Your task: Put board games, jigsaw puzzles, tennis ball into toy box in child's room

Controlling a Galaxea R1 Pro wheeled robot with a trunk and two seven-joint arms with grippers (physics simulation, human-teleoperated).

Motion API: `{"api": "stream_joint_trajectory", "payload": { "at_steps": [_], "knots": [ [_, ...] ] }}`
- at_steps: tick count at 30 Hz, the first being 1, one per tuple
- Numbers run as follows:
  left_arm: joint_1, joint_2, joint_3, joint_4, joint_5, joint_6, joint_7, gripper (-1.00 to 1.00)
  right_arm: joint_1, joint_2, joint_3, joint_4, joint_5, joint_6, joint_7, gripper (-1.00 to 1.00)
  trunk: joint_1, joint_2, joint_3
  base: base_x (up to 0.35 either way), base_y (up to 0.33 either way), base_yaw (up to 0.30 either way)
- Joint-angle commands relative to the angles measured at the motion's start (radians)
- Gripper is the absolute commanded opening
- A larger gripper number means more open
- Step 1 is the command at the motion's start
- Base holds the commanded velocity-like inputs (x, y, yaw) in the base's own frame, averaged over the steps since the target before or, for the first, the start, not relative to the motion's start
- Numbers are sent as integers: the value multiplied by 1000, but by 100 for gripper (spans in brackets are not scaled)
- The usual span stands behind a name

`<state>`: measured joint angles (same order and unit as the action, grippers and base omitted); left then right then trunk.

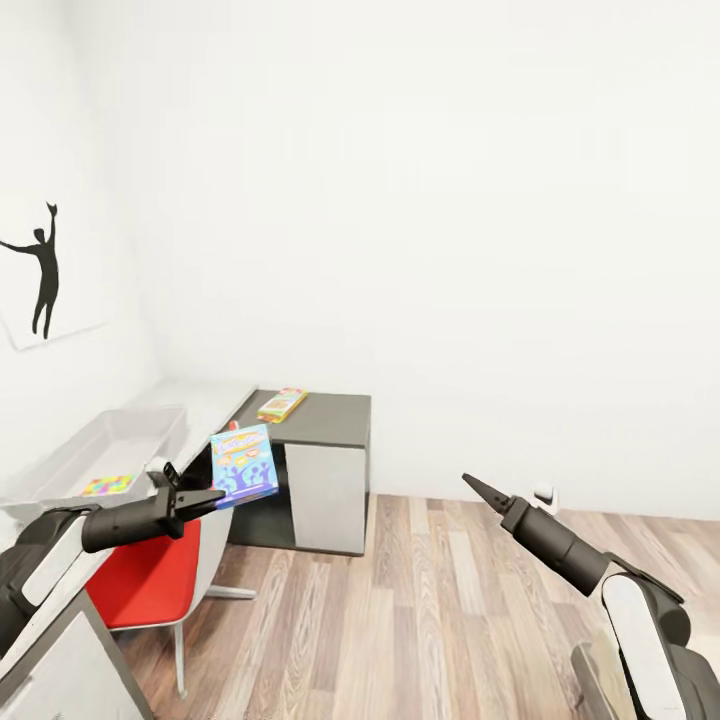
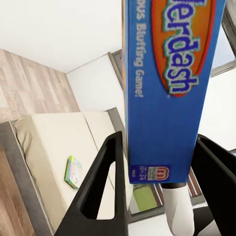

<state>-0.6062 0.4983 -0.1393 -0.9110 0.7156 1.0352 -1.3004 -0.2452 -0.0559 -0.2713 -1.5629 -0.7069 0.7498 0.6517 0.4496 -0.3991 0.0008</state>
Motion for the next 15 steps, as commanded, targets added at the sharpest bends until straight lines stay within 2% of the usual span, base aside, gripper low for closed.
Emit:
{"api": "stream_joint_trajectory", "payload": {
  "at_steps": [1,15],
  "knots": [
    [-1,0,-3,1,7,9,-3,-100,0,0,-1,0,-3,6,1,100,0,-1,0,0,0,291],
    [-1,2,0,3,7,7,-4,-100,0,-1,-1,0,-3,6,2,100,0,-1,0,0,0,291]
  ]
}}
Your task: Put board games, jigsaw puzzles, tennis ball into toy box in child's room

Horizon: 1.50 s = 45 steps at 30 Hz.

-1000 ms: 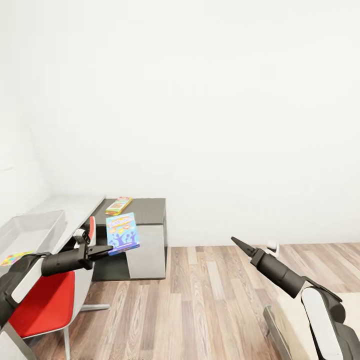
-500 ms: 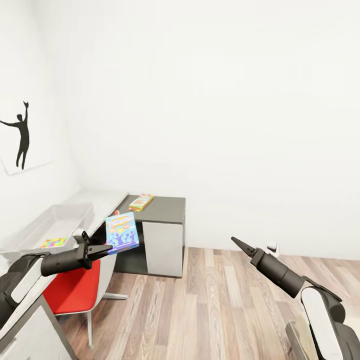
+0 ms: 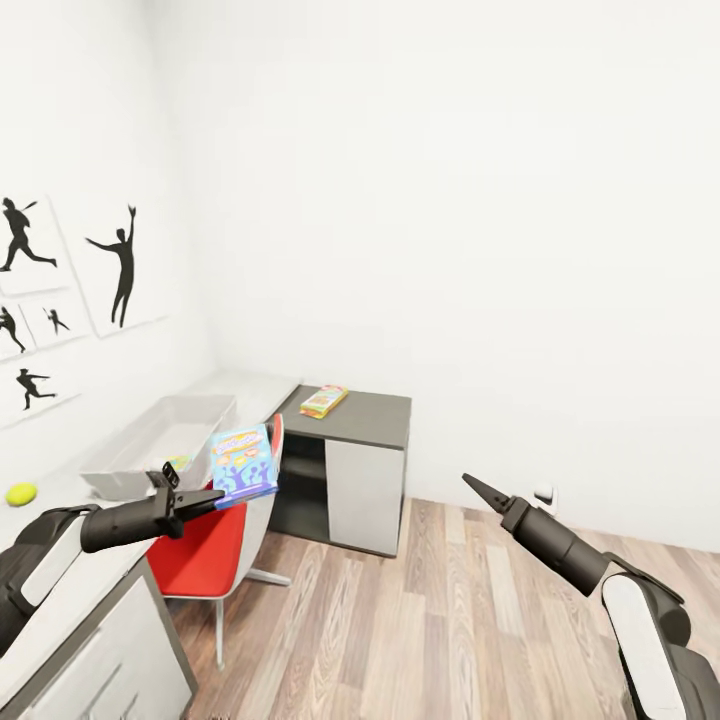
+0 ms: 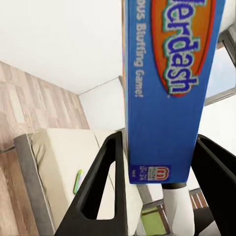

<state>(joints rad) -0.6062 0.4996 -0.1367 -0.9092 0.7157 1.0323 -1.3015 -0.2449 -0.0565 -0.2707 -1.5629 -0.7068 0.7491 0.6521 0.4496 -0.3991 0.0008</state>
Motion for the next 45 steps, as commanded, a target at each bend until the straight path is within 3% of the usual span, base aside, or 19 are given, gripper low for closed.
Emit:
{"api": "stream_joint_trajectory", "payload": {
  "at_steps": [1,13,26,33,45],
  "knots": [
    [-1,1,-3,1,7,9,-4,-100,0,0,-1,0,-3,6,1,100,0,-1,0,0,0,291],
    [0,0,-3,5,7,8,-3,-100,0,0,-2,0,-3,-5,2,100,0,-1,0,11,-2,269],
    [0,0,0,7,7,8,-5,-100,0,0,-1,-1,-6,-46,10,100,0,-1,0,159,-34,20],
    [0,-1,0,7,7,8,-3,-100,-1,0,-2,-2,-4,-47,6,100,0,-1,0,279,-6,28],
    [0,-1,0,7,7,8,-3,-100,0,0,7,-3,-3,-48,2,100,0,-1,0,281,-160,267]
  ]
}}
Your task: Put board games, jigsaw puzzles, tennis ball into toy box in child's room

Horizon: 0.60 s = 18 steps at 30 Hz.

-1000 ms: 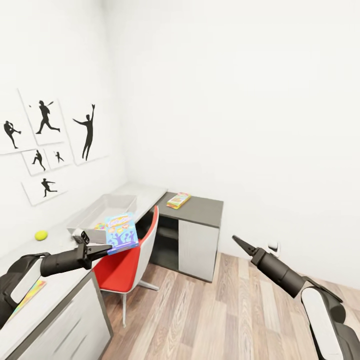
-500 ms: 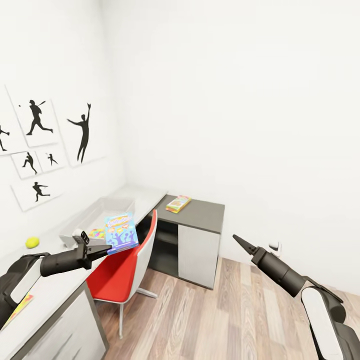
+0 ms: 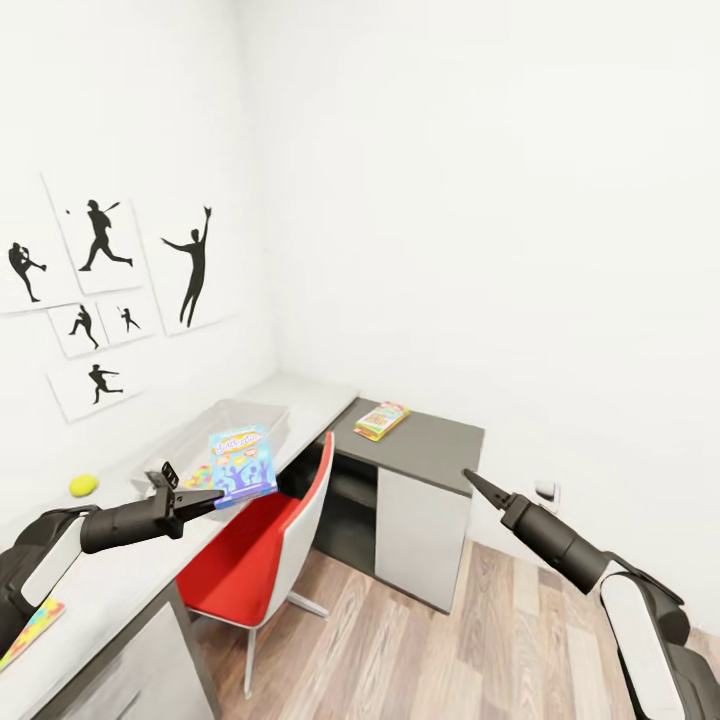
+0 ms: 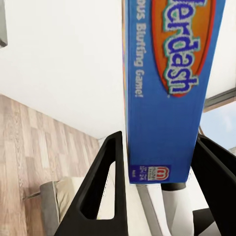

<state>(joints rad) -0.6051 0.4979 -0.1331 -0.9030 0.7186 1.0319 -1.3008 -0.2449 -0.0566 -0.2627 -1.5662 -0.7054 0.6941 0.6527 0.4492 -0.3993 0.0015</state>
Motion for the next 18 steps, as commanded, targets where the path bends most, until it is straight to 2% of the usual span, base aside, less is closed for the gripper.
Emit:
{"api": "stream_joint_trajectory", "payload": {
  "at_steps": [1,7,11,18],
  "knots": [
    [-1,1,-3,1,4,8,-3,-100,0,0,3,0,-4,6,1,100,1,-1,0,245,-246,291],
    [-1,1,-3,1,3,8,-3,-100,0,0,54,0,-2,4,0,100,1,-1,0,193,-282,271],
    [-1,1,-3,1,1,8,-3,-100,0,-1,59,-1,-2,2,1,100,1,-1,0,113,-305,70],
    [-1,1,-3,1,2,8,-3,-100,0,-2,58,-7,-2,1,-2,100,1,-1,0,20,-57,23]
  ]
}}
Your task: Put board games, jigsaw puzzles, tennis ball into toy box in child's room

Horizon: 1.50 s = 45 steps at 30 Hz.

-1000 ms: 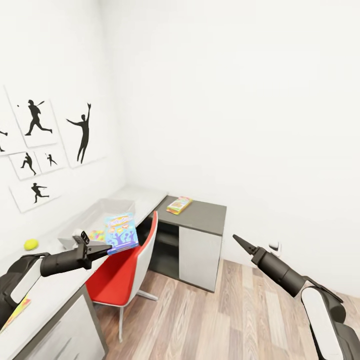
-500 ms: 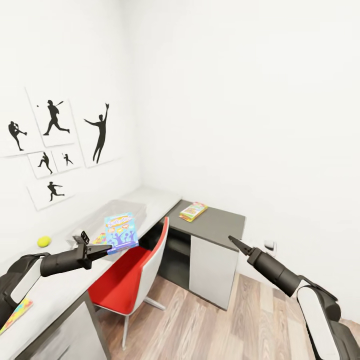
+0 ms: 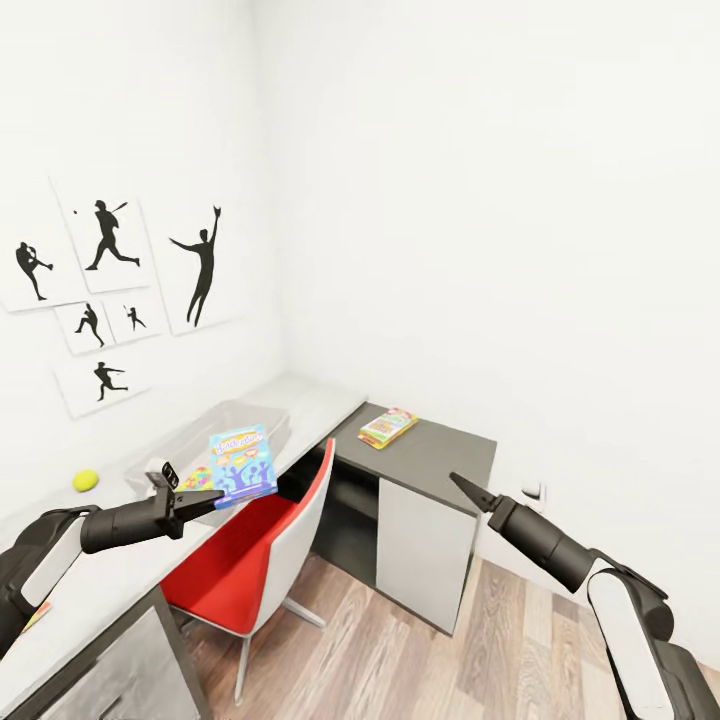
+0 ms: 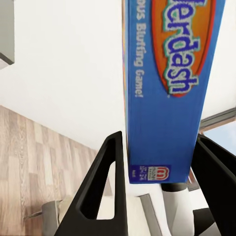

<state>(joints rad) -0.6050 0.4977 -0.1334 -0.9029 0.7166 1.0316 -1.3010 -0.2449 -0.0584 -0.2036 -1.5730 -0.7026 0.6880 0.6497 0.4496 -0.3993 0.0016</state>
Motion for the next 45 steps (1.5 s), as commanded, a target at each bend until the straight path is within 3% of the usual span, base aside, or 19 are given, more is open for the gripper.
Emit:
{"api": "stream_joint_trajectory", "payload": {
  "at_steps": [1,13,39,45],
  "knots": [
    [-1,1,-3,1,4,8,-3,-100,0,0,0,-1,-5,7,1,100,0,-1,0,3,-9,147],
    [-1,1,-3,1,4,7,-2,-100,0,1,3,-1,-3,7,0,100,0,-1,-3,49,-161,265],
    [-1,0,-3,1,4,6,-3,-100,0,1,4,-1,-3,8,-1,100,0,-1,-32,189,-217,222],
    [-1,-1,-3,1,4,5,-3,-100,-1,2,22,-1,-3,8,-1,100,0,-1,-39,176,-172,199]
  ]
}}
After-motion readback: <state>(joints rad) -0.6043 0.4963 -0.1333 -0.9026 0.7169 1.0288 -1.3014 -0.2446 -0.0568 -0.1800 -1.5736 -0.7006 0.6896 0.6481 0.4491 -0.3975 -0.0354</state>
